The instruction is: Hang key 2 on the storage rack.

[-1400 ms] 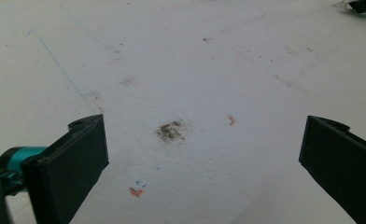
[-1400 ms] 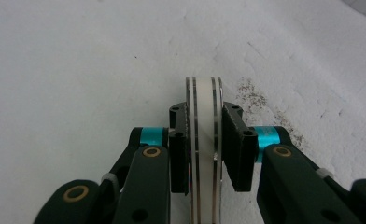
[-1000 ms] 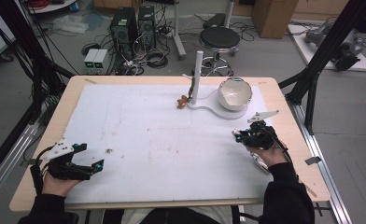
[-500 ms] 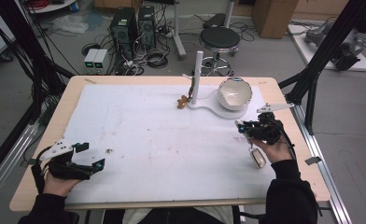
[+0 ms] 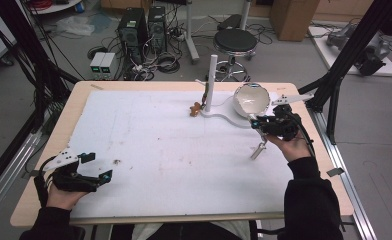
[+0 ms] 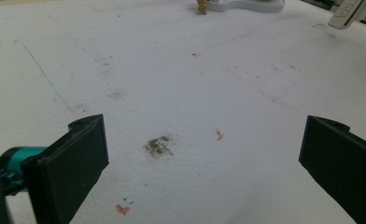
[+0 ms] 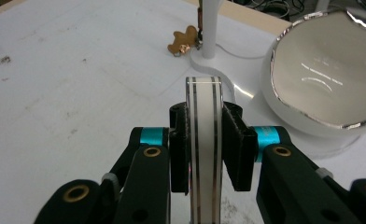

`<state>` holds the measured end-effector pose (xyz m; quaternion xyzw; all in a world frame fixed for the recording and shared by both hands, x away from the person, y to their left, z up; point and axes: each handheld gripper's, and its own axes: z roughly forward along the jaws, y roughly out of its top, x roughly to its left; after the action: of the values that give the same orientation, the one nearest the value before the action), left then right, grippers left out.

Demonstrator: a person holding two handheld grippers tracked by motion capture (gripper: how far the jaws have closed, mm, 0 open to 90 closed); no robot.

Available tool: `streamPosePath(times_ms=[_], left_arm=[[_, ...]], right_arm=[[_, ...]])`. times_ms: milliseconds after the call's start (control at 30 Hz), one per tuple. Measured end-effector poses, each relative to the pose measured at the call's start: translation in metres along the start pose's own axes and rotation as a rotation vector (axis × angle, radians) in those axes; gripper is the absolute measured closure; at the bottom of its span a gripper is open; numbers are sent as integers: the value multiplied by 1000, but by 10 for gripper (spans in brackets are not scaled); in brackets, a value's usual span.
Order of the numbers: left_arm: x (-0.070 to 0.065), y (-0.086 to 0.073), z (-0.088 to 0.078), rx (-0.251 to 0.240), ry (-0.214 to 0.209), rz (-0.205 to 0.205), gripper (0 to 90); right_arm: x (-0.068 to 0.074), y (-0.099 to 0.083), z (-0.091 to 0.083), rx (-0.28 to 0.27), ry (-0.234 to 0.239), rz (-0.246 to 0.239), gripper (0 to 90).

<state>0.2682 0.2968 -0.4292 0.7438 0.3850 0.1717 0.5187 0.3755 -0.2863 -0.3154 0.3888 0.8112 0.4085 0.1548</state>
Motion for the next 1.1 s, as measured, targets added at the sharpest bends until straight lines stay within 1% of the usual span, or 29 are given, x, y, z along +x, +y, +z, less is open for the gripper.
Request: streamPosePath(times_ms=[100, 133, 233, 267, 300, 333, 400, 433, 467, 500, 533, 567, 600, 633, 667, 700, 800, 833, 867, 900, 933, 967, 1000, 1033, 1067, 1100], left_arm=[[1, 0, 0, 2, -2, -4, 17], [1, 0, 0, 2, -2, -4, 17], [3, 0, 0, 2, 0, -9, 17], [4, 0, 0, -2, 1, -12, 17], [5, 0, 0, -2, 1, -12, 17], [4, -1, 0, -5, 2, -16, 17], [5, -1, -1, -3, 0, -13, 17], [5, -1, 0, -4, -3, -12, 17], [5, -1, 0, -4, -3, -12, 17], [5, -1, 0, -4, -4, -13, 17], [5, -1, 0, -4, -4, -13, 17], [5, -1, 0, -6, -6, -14, 17], [5, -1, 0, -6, -8, -15, 17], [5, -1, -1, -6, -8, -15, 17], [5, -1, 0, -7, -10, -17, 17], [5, -1, 0, -7, -15, -18, 17], [5, -1, 0, -14, -21, -24, 17], [5, -1, 0, -17, -22, -26, 17], [6, 0, 0, -16, -22, -26, 17], [6, 0, 1, -14, -20, -26, 17], [6, 0, 1, -14, -20, -26, 17], [6, 0, 0, -15, -20, -25, 17], [6, -1, 0, -18, -21, -26, 17], [6, -1, 0, -18, -21, -27, 17], [7, -1, 0, -17, -21, -27, 17], [7, -1, 0, -17, -21, -28, 17]], right_arm=[[3, 15, 3, -5, 14, -15, 740], [3, 15, 3, -5, 14, -15, 740], [5, 26, 6, 1, 25, -22, 740], [5, 30, 8, 2, 26, -25, 740], [7, 38, 11, 7, 23, -36, 741], [7, 38, 11, 7, 23, -36, 741], [10, 47, 12, 1, 27, -42, 740], [14, 55, 14, -4, 36, -54, 741], [14, 55, 14, -4, 36, -54, 741], [18, 64, 16, -1, 37, -75, 740], [18, 64, 16, -1, 37, -75, 740], [22, 72, 19, 7, 42, -89, 740], [22, 72, 19, 7, 42, -89, 740], [25, 79, 21, 8, 44, -103, 740], [25, 79, 21, 8, 44, -103, 740], [28, 86, 24, 2, 55, -109, 740], [29, 91, 26, 8, 64, -108, 740], [28, 96, 30, 7, 73, -99, 740], [28, 96, 30, 7, 73, -99, 740], [27, 102, 34, -1, 85, -88, 740], [27, 102, 34, -1, 85, -88, 740], [28, 109, 39, -3, 91, -87, 740], [28, 109, 39, -3, 91, -87, 740], [30, 116, 44, 1, 92, -95, 740], [30, 116, 44, 1, 92, -95, 740], [31, 122, 47, 1, 93, -108, 740]])
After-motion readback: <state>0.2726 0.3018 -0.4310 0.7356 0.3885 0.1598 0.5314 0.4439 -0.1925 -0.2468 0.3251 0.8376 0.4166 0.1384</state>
